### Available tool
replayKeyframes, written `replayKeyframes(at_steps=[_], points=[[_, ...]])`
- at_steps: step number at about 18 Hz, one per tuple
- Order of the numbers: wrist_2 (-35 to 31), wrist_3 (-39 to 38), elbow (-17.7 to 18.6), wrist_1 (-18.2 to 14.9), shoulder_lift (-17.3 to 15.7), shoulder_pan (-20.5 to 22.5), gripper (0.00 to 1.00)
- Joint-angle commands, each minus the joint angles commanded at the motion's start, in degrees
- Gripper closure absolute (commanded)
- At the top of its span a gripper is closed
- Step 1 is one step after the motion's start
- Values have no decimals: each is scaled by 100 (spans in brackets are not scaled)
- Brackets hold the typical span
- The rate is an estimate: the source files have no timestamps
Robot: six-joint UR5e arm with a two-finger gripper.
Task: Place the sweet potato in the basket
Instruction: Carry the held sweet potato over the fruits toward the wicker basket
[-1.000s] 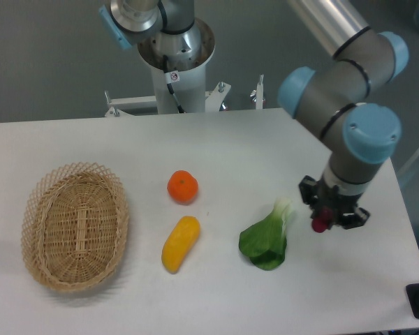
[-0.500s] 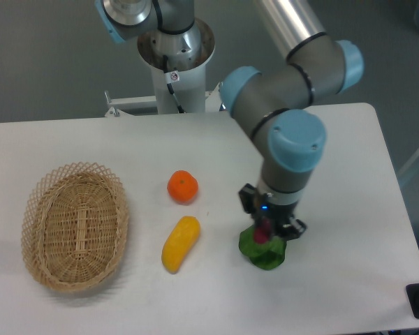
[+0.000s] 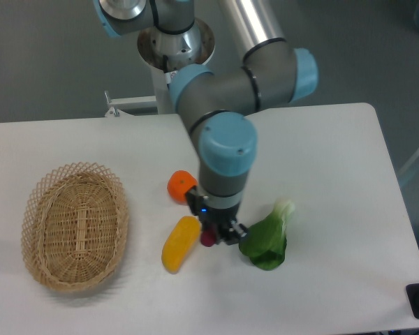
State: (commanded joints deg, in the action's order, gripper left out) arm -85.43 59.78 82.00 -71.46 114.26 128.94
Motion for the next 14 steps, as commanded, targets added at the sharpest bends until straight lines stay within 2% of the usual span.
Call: replayKeyframes(at_steps=[6, 9, 14], points=[[0, -141, 404, 0, -176, -580, 76], [0, -563, 405, 9, -167, -923, 76], [140, -764, 431, 0, -18, -1301, 76]])
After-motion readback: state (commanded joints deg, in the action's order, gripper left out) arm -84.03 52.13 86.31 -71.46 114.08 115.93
